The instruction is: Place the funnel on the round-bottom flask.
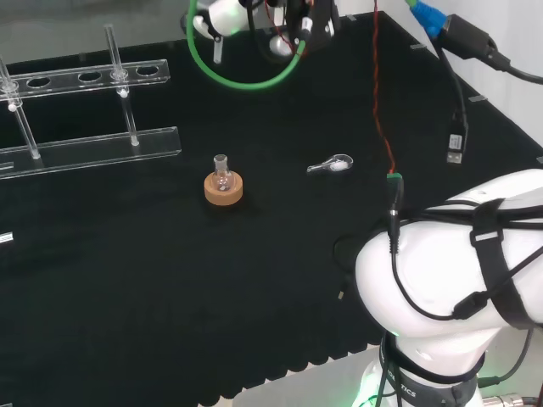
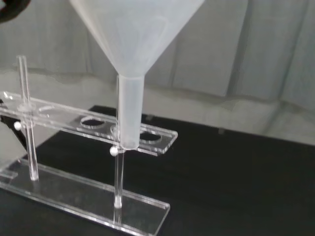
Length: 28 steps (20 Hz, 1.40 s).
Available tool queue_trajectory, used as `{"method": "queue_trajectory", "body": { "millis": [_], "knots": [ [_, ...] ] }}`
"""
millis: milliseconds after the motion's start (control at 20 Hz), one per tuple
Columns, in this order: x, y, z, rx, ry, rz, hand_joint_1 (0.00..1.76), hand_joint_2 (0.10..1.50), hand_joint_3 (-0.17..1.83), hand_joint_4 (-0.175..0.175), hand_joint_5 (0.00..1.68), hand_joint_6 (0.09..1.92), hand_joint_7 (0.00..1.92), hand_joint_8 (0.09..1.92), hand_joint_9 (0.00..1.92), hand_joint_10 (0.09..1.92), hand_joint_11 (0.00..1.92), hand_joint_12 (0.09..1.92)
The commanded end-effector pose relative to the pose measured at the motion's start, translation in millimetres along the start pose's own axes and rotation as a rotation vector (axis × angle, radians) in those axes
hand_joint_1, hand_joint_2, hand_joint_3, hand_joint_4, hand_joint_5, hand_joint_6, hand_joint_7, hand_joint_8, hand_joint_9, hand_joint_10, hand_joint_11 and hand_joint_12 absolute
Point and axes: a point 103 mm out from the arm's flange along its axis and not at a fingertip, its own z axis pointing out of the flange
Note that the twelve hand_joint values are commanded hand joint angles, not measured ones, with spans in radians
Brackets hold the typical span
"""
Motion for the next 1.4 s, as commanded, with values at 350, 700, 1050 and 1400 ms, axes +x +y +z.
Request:
{"method": "queue_trajectory", "body": {
  "millis": [350,700,1050,1400],
  "knots": [
    [-14,56,117,0.262,0.09,0.094,1.22,0.48,0.89,-0.175,1.43,0.5,1.71,0.89,1.92,0.83,1.92,1.22],
    [-6,74,154,0.195,0.07,0.04,1.22,0.47,0.89,-0.175,1.43,0.51,1.71,0.89,1.92,0.84,1.92,1.23],
    [-19,75,195,0.149,0.107,0.086,1.22,0.47,0.9,-0.175,1.43,0.51,1.71,0.89,1.92,0.84,1.92,1.23],
    [-22,69,223,0.17,0.077,0.138,1.22,0.47,0.9,-0.175,1.43,0.51,1.71,0.89,1.92,0.84,1.92,1.22]
  ]
}}
